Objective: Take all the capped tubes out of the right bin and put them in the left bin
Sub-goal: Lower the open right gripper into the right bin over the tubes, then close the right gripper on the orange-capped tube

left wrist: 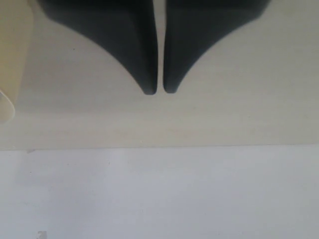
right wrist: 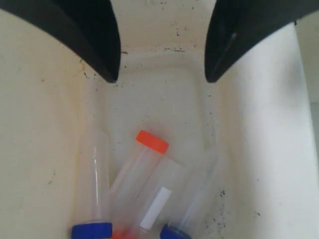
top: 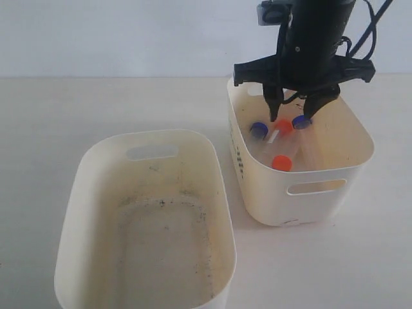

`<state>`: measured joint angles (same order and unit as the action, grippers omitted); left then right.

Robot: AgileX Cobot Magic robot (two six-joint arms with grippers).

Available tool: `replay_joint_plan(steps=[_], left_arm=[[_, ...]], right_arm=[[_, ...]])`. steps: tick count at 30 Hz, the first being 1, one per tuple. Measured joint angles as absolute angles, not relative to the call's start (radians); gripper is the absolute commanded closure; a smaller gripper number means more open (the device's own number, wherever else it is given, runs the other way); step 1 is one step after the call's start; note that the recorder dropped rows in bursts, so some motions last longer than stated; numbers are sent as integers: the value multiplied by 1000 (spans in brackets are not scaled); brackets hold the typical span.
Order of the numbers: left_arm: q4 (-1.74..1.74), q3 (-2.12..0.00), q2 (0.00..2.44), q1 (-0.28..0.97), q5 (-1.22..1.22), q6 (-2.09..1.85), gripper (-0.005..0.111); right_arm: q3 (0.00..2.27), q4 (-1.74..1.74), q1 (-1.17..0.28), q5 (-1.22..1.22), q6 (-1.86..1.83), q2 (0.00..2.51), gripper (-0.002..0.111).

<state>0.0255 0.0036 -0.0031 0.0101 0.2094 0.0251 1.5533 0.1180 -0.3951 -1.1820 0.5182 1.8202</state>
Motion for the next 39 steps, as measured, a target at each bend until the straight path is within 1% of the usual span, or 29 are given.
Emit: replay_joint_plan(steps=[6,22,39], left_arm=[[25,4,-3,10,209,25,102],[25,4,-3,10,209,25,102],[25,4,-3,10,209,25,102]], right_arm=[[1553,112,-395,-1215,582,1863,54],[1553,112,-395,-1203,632,1959,54],[1553,66,-344,-1145,550,1986,54]])
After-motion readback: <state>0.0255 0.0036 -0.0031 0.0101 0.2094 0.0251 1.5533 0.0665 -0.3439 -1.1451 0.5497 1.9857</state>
